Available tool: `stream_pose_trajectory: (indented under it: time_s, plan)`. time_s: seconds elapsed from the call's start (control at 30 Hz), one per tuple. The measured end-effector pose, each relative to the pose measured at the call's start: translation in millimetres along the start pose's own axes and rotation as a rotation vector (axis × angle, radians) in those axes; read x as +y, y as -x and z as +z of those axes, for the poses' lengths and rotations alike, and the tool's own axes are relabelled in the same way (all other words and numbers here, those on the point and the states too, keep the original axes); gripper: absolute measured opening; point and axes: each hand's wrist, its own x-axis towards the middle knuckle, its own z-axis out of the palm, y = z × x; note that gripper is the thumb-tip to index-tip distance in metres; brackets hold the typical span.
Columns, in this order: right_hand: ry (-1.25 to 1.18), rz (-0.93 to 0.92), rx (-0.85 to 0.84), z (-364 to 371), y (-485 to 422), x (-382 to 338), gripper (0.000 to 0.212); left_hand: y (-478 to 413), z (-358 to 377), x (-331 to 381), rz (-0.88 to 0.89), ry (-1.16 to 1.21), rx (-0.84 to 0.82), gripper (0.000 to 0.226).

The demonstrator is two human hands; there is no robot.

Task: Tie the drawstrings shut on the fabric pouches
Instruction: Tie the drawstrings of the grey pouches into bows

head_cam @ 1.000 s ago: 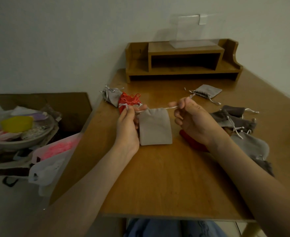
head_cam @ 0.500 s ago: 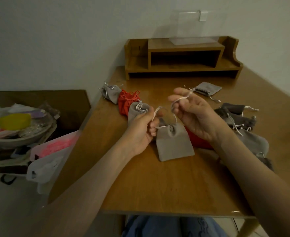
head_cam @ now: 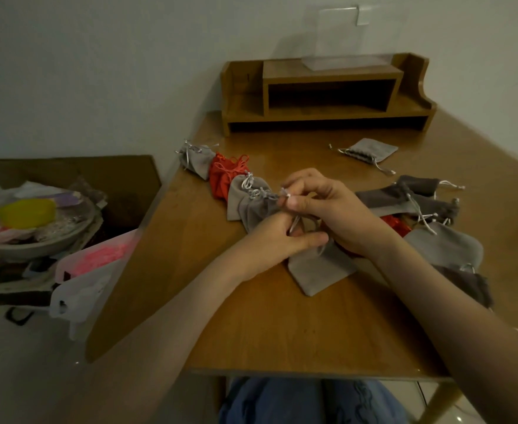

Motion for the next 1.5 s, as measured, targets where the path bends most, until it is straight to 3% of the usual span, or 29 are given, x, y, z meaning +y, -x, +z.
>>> stream_pose_trajectory:
  time_s: [0.1, 0.17, 0.27, 0.37, 0.5, 0.67, 0.77, 0.83, 0.93, 1.03, 1.17, 1.3, 1.4, 1.5]
  plan:
    - [-0.015, 0.016, 0.027, 0.3, 0.4, -0.5, 0.006, 0.2, 1.2, 3.5, -0.015, 0.074, 0.079, 0.011]
    - [-0.074, 0.028, 0.03, 0.0, 1.2, -0.5, 0.014, 0.7, 3.2, 3.4, -0.046, 0.101, 0.168, 0.03]
    - [-0.011, 0.069, 0.069, -4.4, 0.3, 0.4, 0.032, -0.4, 2.9, 5.2, -0.057, 0.179, 0.224, 0.042]
    - [0.046, 0.099, 0.051, -8.8, 0.4, 1.9, 0.016, -2.5, -0.5, 6.4, -0.084, 0.219, 0.282, 0.056]
    - [0.216, 0.059, 0.119, -6.5, 1.2, 1.8, 0.009, -3.8, -2.4, 6.0, -0.116, 0.346, 0.288, 0.047]
    - [0.153, -0.015, 0.214, -8.5, 1.8, -0.6, 0.005, -5.6, -5.9, 7.0, -0.137, 0.498, 0.305, 0.035]
    - [0.082, 0.118, 0.106, -5.2, 1.9, -2.2, 0.024, -4.7, -6.4, 7.4, -0.081, 0.502, 0.34, 0.028]
    - [0.091, 0.215, -0.009, -1.8, 1.9, -1.7, 0.026, -3.3, -7.4, 8.9, -0.059, 0.512, 0.378, 0.026]
    - [0.085, 0.248, -0.027, -2.7, 2.2, -3.4, 0.01, -2.1, -10.6, 9.2, -0.021, 0.438, 0.413, 0.025]
    - [0.029, 0.286, -0.002, -7.9, 1.7, -4.7, 0.017, -1.8, -14.4, 9.9, 0.044, 0.359, 0.408, 0.017]
    - [0.021, 0.285, 0.03, -9.0, 1.3, -3.1, 0.009, -1.5, -18.7, 8.4, 0.065, 0.289, 0.344, 0.009]
    - [0.034, 0.212, 0.16, -9.1, 0.1, -0.2, 0.013, 1.9, -10.5, 7.3, 0.195, -0.071, 0.456, 0.009]
    - [0.023, 0.224, 0.163, -8.2, -0.5, 0.5, 0.011, 3.3, -7.2, 5.8, 0.239, -0.143, 0.555, 0.023]
    - [0.02, 0.207, 0.136, -7.3, -0.9, 0.5, 0.011, 1.6, -10.8, -1.4, 0.209, -0.407, 0.627, 0.014]
